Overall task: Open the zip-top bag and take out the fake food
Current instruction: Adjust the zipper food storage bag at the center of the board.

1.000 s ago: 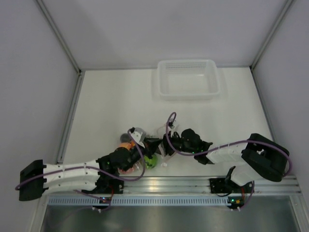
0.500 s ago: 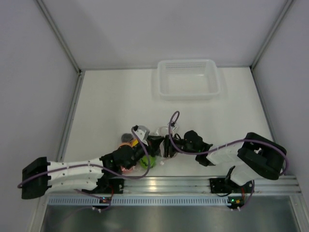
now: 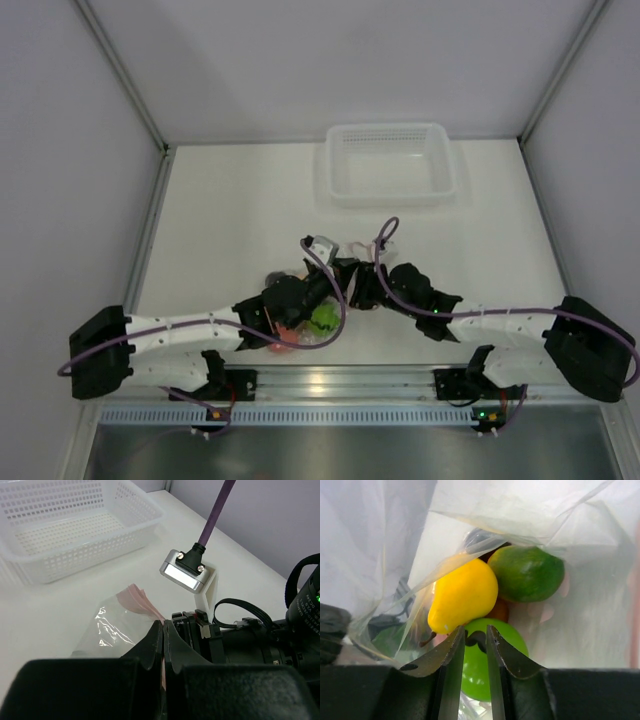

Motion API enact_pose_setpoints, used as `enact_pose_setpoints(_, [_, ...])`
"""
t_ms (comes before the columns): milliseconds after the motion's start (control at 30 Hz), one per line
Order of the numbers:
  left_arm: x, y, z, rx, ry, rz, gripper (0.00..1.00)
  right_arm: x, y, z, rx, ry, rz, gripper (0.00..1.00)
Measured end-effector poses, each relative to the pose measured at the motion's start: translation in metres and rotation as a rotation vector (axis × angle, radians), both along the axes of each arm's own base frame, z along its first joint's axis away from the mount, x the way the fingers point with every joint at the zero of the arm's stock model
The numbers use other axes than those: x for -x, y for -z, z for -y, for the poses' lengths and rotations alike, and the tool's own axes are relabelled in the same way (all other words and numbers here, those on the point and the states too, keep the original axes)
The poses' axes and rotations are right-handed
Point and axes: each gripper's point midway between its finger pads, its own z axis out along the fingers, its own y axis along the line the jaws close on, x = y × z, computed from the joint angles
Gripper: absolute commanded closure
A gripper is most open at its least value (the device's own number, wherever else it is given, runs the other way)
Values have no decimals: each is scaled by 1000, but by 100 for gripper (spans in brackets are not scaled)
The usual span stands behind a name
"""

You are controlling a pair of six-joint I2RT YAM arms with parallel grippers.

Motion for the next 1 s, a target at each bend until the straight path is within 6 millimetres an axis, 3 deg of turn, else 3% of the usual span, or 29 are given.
enact_pose_setpoints(100, [-4,-3,9,0,8,-3,100,-11,1,13,26,55,-1,75])
enact_pose_setpoints(300, [38,-28,55,75,268,-28,100,-37,1,51,114,195,22,75])
enact_pose_setpoints(400, [48,-38,64,102,327,-31,100,-44,-4,70,146,239,34,76])
enact_pose_setpoints(733, [53,-62,73,154,372,-23,100,-55,-39,103,251,339,94,77])
enact_pose_setpoints(1000, [57,-93,44,274,338,-33,100,-65,-78,149,395,490,211,79])
